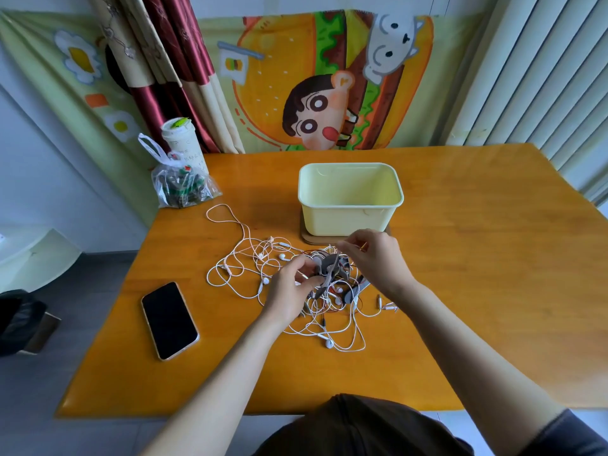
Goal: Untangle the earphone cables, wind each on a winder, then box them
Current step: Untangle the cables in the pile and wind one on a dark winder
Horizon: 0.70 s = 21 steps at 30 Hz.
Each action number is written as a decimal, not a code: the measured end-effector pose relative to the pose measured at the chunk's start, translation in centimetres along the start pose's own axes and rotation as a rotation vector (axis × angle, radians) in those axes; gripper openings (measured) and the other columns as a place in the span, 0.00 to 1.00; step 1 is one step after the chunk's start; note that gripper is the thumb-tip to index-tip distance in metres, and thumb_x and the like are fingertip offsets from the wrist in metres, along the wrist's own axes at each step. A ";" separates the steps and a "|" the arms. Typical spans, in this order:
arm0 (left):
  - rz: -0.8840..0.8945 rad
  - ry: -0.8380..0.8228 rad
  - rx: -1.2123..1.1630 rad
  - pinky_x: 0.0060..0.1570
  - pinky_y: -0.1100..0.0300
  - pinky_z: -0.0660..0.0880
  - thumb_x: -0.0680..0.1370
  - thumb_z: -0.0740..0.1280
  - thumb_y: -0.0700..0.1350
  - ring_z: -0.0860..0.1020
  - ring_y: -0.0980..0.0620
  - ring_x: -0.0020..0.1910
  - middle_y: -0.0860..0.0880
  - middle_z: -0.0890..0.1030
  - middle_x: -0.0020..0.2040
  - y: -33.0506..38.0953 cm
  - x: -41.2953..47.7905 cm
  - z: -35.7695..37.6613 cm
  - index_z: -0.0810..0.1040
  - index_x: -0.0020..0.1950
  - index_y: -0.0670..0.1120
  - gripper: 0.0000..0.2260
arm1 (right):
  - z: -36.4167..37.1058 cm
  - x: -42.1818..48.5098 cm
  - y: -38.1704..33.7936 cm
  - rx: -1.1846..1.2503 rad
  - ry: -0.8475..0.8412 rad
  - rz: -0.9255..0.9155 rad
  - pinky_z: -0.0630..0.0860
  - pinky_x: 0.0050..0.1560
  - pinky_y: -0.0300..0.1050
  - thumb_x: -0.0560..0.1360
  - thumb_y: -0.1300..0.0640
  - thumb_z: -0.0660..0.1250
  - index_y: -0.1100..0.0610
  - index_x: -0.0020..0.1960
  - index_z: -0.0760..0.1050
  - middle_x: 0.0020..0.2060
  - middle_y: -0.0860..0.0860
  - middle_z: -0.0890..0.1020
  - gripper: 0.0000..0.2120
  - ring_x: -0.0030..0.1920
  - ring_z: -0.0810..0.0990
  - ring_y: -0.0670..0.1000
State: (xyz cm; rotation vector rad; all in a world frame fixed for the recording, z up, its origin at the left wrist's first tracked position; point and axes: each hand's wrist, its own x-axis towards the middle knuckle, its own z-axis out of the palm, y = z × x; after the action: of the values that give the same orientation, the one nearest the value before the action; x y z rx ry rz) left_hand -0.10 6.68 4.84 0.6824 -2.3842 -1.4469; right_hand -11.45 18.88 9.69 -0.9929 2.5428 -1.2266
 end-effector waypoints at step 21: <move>-0.313 0.137 -0.938 0.55 0.49 0.74 0.79 0.64 0.42 0.78 0.44 0.55 0.41 0.80 0.55 3.2 0.5 0.1 0.73 0.50 0.46 0.01 | 3.5 -2.2 0.8 0.404 -0.141 0.210 0.62 0.28 0.38 0.79 0.55 0.61 0.63 0.38 0.76 0.28 0.51 0.72 0.15 0.27 0.66 0.45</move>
State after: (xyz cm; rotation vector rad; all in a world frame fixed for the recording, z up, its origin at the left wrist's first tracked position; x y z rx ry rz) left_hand -1.39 7.75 7.61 0.8441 -1.2656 -2.2699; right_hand -8.73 18.33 6.49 -0.6759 2.1095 -1.4669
